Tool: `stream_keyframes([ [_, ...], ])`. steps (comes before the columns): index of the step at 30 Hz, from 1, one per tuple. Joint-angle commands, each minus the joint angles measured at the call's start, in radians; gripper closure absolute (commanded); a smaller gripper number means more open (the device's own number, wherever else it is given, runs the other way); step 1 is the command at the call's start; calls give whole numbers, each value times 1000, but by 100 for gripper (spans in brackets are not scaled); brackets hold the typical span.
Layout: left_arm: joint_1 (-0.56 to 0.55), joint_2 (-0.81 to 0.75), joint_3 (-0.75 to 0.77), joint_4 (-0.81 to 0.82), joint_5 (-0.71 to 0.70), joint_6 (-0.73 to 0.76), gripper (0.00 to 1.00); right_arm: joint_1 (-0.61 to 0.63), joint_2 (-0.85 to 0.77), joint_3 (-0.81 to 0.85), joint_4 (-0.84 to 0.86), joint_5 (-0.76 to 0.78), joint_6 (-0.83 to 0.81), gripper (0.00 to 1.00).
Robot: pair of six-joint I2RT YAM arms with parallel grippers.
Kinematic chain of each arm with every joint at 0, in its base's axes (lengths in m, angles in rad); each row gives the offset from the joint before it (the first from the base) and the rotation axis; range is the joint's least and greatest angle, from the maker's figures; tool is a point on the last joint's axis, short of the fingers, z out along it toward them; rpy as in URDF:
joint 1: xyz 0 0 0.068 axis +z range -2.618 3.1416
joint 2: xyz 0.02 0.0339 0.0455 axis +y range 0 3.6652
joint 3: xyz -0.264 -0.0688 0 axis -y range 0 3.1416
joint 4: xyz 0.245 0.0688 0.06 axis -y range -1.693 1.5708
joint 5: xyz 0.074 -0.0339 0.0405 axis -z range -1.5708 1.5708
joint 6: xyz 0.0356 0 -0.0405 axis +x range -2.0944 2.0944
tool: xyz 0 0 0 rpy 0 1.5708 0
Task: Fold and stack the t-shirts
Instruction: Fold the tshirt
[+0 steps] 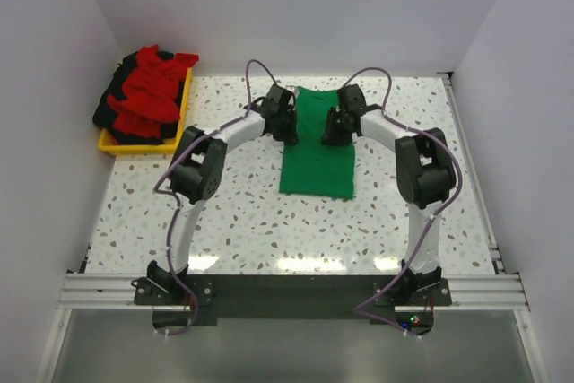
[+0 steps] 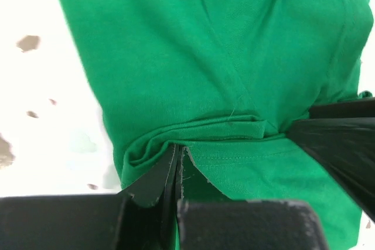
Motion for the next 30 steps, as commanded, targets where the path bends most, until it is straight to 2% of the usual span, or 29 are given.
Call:
stream_keyframes([
  [1,15,29,23,-5,-48,31,99,-2,33,34,-29,57,-34,61],
  [7,15,-6,-104,58,-40,-25,97,8,52,2,-18,123,-57,57],
  [13,12,-132,-304,132,-63,-113,96,77,15,-61,-20,176,-72,55],
  [19,12,-299,-549,230,-75,-170,96,142,-69,-232,49,153,-20,55],
  [20,12,-396,-680,272,-83,-191,96,177,-113,-328,95,127,16,55],
  [21,12,-397,-681,273,-86,-191,96,177,-129,-329,95,127,17,55],
  [27,12,-644,-1000,360,-94,-233,96,287,-238,-489,176,63,102,55],
  [30,12,-695,-1057,371,-94,-228,95,314,-273,-518,206,32,133,55],
])
